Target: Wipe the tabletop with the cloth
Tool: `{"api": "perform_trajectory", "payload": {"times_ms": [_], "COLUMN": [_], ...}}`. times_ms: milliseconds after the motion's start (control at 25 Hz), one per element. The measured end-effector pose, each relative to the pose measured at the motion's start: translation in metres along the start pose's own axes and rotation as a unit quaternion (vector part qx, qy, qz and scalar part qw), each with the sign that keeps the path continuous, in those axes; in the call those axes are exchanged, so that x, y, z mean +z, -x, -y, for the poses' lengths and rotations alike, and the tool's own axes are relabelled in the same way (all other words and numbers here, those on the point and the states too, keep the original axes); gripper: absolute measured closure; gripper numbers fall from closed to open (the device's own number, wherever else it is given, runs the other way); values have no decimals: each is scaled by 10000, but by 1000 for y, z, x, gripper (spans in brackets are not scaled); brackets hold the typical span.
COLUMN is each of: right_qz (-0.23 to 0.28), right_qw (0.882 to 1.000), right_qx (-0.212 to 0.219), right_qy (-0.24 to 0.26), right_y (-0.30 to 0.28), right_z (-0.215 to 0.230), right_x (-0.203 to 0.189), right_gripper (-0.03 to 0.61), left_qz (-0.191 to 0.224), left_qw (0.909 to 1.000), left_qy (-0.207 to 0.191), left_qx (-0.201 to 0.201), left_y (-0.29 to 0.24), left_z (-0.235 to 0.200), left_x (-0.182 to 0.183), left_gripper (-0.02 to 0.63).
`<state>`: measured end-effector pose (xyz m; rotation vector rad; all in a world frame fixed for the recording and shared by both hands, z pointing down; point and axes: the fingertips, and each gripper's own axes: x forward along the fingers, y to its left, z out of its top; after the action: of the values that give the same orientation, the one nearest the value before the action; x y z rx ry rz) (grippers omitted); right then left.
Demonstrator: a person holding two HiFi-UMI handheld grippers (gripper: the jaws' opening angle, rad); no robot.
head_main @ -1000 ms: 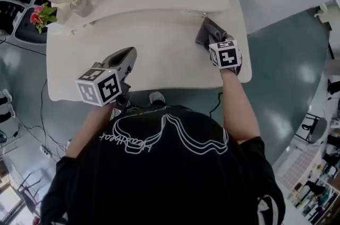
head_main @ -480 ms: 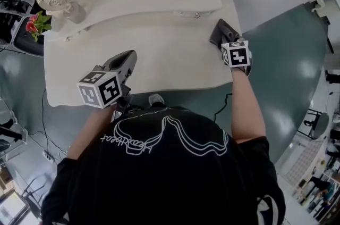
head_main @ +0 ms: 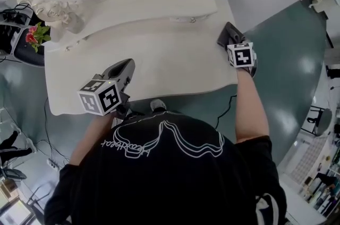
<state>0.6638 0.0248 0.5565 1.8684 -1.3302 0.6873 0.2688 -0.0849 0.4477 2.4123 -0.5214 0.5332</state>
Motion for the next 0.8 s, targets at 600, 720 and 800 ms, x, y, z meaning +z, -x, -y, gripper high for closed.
{"api": "perform_trajectory", "payload": {"times_ms": [600, 720, 800], "right_qz": [772, 995, 1159], "right_qw": [9968, 9945, 9917], "right_qx": [94, 338, 550], "right_qy": [-200, -33, -16], "right_y": [45, 67, 81], "right_z": [-62, -98, -123], "right_x": [38, 55, 69], "right_gripper": [528, 528, 528], "left_qz": [163, 206, 289], "left_qw": [9997, 9997, 9995], "left_qy": [152, 112, 129], "left_qx": [70, 9, 20], "left_y": [26, 36, 47], "left_z": [-21, -26, -34], "left_x": [-4, -2, 1], "left_gripper": [609, 609, 609]}}
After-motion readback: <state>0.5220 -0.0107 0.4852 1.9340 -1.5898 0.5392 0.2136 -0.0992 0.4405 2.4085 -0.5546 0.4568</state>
